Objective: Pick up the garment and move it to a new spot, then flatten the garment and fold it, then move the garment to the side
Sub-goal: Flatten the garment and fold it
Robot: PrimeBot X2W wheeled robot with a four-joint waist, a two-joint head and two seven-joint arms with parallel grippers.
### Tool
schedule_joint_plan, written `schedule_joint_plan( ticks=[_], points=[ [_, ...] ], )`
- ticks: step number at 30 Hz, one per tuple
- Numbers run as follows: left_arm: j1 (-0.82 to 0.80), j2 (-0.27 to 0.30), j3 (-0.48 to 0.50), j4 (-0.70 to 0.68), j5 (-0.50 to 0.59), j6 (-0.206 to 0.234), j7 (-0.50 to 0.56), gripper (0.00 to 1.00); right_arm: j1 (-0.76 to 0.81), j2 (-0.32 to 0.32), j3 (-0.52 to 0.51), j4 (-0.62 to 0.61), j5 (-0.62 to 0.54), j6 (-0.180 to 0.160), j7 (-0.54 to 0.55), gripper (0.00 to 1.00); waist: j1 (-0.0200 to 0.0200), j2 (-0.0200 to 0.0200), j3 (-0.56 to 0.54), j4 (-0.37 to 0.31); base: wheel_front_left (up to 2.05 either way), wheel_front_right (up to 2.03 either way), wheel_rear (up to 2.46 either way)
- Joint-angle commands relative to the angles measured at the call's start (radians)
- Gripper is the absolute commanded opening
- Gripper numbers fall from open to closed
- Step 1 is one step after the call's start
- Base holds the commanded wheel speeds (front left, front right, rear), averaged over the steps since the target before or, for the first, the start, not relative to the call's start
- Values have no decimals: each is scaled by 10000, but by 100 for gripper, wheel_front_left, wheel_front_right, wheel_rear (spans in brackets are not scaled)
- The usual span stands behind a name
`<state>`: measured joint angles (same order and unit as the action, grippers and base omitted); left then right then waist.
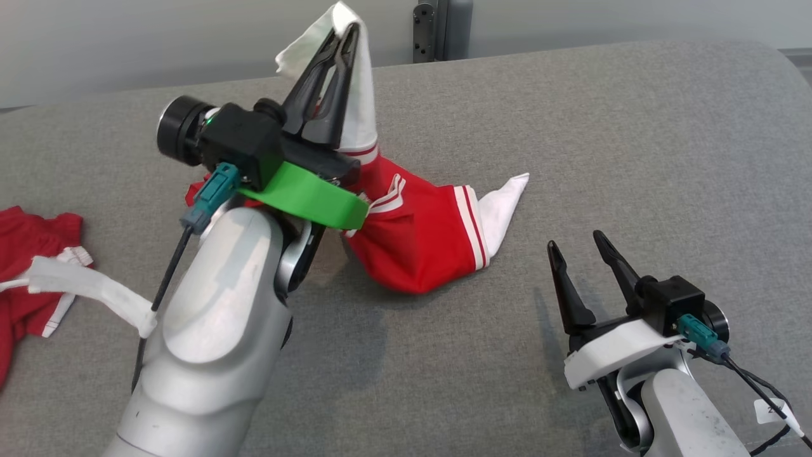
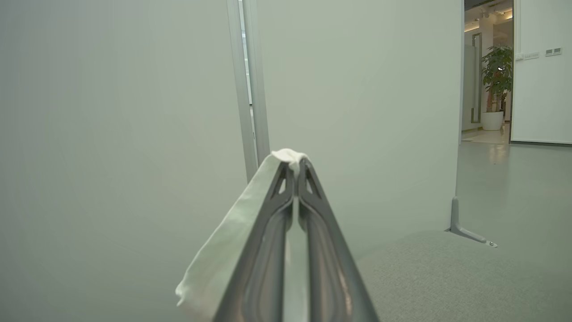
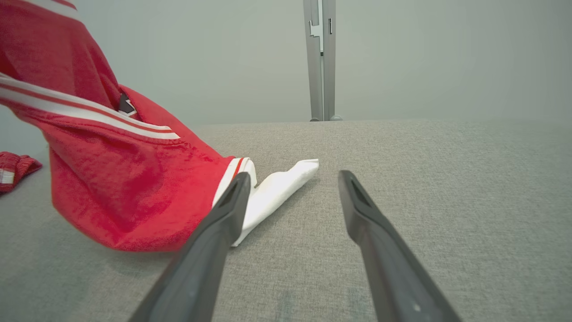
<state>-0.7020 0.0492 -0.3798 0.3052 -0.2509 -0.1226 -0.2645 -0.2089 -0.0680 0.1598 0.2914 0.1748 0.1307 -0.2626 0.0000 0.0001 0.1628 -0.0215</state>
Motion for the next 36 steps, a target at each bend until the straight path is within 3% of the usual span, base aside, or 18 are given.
schedule_joint_plan(
  ticks=[1, 3, 8, 16, 25, 30, 36],
  points=[
    [-369, 29, -278, -151, -277, 120, 0, 0, -69, 21, -29, -23, 39, 1, -34, 100, 0, -1, 112, -175, 0, 0, 0],
    [-802, 32, -857, -575, -640, 421, 0, 0, -124, 44, -83, -51, 25, 1, -32, 100, 0, -1, 211, -289, 0, 0, 0],
    [-1239, 33, -1235, -1373, -834, 818, 0, 0, -175, 51, -209, -94, 14, 1, -34, 100, 0, -1, 342, -329, 0, 0, 0],
    [-688, 31, -292, -1614, -646, 1277, 3, 0, -244, 80, -423, -166, -86, 1, -34, 100, 0, -1, 504, -33, 0, 0, 0],
    [-899, 20, 698, -2116, -159, 1232, 1, 0, -383, 92, -282, -157, -86, 1, -34, 100, 0, -1, 562, 74, 0, 0, 0],
    [-833, 21, -938, -2063, -519, 893, 5, 0, -319, 17, -237, -92, -42, 1, -34, 100, 0, -1, 541, -49, 0, 0, 0],
    [-20, 35, -2848, -1167, -1206, 1211, 5, 0, -314, 30, -236, -123, -30, 1, -34, 100, 0, -1, 622, -216, 0, 0, 0]
  ],
)
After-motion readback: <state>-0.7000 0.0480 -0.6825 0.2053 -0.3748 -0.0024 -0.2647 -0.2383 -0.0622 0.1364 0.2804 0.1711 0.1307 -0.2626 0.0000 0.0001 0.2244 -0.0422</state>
